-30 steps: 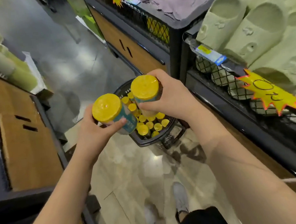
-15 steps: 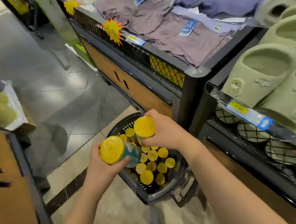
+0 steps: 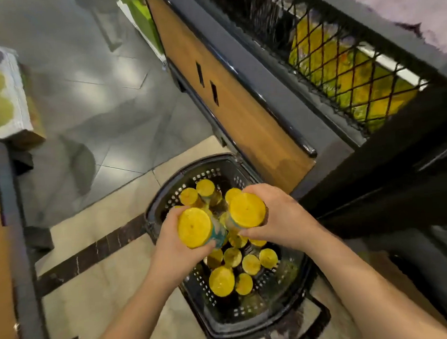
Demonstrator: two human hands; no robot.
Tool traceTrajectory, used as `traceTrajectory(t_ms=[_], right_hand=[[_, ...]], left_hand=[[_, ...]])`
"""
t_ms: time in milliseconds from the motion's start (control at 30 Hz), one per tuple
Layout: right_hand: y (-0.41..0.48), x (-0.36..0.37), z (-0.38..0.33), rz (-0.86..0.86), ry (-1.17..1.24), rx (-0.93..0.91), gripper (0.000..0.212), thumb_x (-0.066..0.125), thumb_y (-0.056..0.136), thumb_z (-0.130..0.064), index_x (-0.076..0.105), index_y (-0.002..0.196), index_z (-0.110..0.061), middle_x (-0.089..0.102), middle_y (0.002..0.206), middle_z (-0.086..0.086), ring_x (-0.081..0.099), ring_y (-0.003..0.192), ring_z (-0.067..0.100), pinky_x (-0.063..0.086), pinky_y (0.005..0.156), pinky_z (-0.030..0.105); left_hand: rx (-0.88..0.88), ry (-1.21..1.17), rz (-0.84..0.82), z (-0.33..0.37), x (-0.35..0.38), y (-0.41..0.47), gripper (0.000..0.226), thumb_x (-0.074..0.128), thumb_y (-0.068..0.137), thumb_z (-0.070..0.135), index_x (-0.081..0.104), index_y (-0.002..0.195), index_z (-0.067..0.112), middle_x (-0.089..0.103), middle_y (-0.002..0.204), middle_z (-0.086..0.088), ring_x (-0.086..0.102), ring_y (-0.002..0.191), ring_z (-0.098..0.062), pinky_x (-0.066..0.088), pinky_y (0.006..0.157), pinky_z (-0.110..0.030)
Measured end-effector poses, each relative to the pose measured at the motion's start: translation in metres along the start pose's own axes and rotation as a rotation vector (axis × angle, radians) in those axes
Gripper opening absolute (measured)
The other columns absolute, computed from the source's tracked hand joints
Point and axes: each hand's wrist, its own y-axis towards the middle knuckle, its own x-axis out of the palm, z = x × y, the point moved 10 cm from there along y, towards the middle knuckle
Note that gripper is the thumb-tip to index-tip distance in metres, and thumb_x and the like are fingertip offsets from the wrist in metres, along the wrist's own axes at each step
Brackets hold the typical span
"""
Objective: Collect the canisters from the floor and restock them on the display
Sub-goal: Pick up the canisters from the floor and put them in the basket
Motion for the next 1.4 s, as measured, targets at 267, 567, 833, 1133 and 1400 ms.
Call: traceTrajectory(t_ms=[267,567,833,1133,1400], right_hand=[[0.036,0.066,0.074,-0.013,-0.031,0.035,0.080,0.089,0.071,-0.037,0.046,0.138,-0.036,0.050,0.135,-0.012,0.047,0.120,0.006,0.036,0.089,0.021],[0.057,0.114,0.110,-0.103,-0.139,0.061,0.078,0.086,0.072,-0.033,0.044,0.138,-0.032,0.038,0.132,-0.012,0.050,0.110,0.014,0.045,0.086,0.031],[0.070,0.129,0.128,-0.118,-0.265,0.050,0.077,0.088,0.070,-0.039,0.048,0.136,-0.036,0.044,0.129,-0.014,0.052,0.108,0.014,0.048,0.084,0.034],[0.101,0.156,0.129,-0.107,-0.300,0.050,0.077,0.083,0.072,-0.027,0.046,0.140,-0.036,0.046,0.136,-0.009,0.048,0.120,0.022,0.045,0.087,0.035],[0.115,0.188,0.129,-0.087,-0.439,0.136,0.077,0.078,0.083,-0.027,0.038,0.149,-0.035,0.037,0.137,0.001,0.051,0.119,0.027,0.050,0.087,0.039]], left_hand=[[-0.065,0.163,-0.071,-0.095,0.077,0.044,0.063,0.089,0.061,0.044,0.055,0.113,0.031,0.056,0.111,0.006,0.056,0.105,-0.013,0.052,0.084,-0.035],[-0.124,0.405,-0.087,-0.147,0.118,0.053,0.093,0.089,0.069,0.025,0.033,0.143,0.024,0.030,0.140,0.003,0.045,0.124,-0.025,0.053,0.085,-0.045],[-0.073,0.710,-0.099,-0.172,0.143,0.072,0.084,0.090,0.065,0.021,0.040,0.131,0.012,0.040,0.133,-0.012,0.048,0.118,-0.032,0.049,0.098,-0.044],[-0.043,0.745,-0.076,-0.181,0.143,0.070,0.085,0.093,0.062,0.032,0.046,0.130,0.011,0.047,0.133,-0.012,0.049,0.118,-0.033,0.045,0.092,-0.044],[-0.006,0.619,-0.066,-0.176,0.113,0.062,0.080,0.087,0.073,0.035,0.046,0.140,0.021,0.044,0.140,-0.004,0.043,0.131,-0.027,0.043,0.104,-0.046]])
